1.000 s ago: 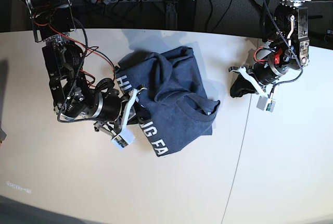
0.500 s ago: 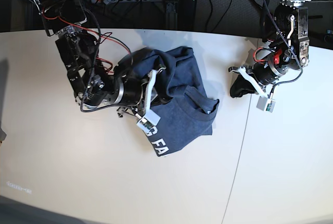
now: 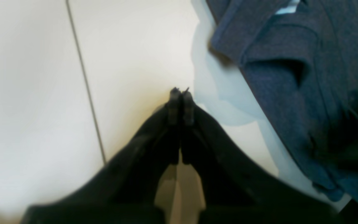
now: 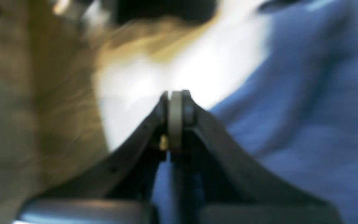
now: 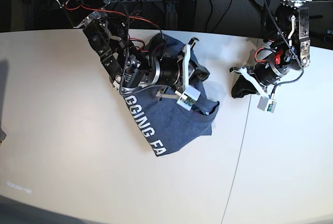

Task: Fold the T-shirt properly
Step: 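Grasp the bundle with both grippers and rotate it so the lettering faces up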

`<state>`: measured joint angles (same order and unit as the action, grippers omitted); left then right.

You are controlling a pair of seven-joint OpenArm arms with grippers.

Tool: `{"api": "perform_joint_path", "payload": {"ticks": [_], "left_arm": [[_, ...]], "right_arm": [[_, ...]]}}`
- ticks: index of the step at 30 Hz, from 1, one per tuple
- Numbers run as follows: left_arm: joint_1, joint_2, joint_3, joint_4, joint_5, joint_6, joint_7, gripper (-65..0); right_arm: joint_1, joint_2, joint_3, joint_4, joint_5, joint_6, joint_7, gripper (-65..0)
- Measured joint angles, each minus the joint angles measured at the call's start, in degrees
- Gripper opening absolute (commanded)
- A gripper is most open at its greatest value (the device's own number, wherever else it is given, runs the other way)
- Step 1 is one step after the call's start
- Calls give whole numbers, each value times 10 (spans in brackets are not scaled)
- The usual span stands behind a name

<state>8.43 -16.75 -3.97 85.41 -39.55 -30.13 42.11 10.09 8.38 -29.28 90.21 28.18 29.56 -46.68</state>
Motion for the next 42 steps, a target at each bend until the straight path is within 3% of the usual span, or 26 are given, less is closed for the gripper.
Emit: {"api": "perform_joint_path", "payload": {"ticks": [4, 8, 13, 17, 21, 24, 29, 36, 42], "left_arm": [[6, 1, 0, 26, -37, -16, 51, -650], [49, -1, 8, 149, -68, -47, 67, -650], [124, -1, 72, 247, -40, -51, 40, -650], [138, 20, 166, 266, 34, -51, 35, -650], [135, 56, 245, 268, 127, -51, 3, -650], [137, 71, 273, 264, 155, -51, -5, -650], [118, 97, 264, 217, 162, -51, -23, -650], [87, 99, 260, 128, 164, -51, -32, -650], [63, 99, 256, 121, 185, -51, -36, -650]], "right_arm": [[42, -7, 48, 0, -8, 0, 2, -650], [86, -8, 87, -9, -40, 0, 13, -650], [143, -9, 106, -94, -64, 0, 28, -650], [189, -28, 105, -164, -70, 0, 31, -650], [225, -43, 105, -203, -88, 0, 54, -650], [250, -57, 106, -253, -118, 0, 54, -650], [290, -73, 104, -363, -130, 0, 63, -650], [322, -73, 106, -423, -132, 0, 69, -650], [318, -74, 105, -458, -132, 0, 63, -650]]}}
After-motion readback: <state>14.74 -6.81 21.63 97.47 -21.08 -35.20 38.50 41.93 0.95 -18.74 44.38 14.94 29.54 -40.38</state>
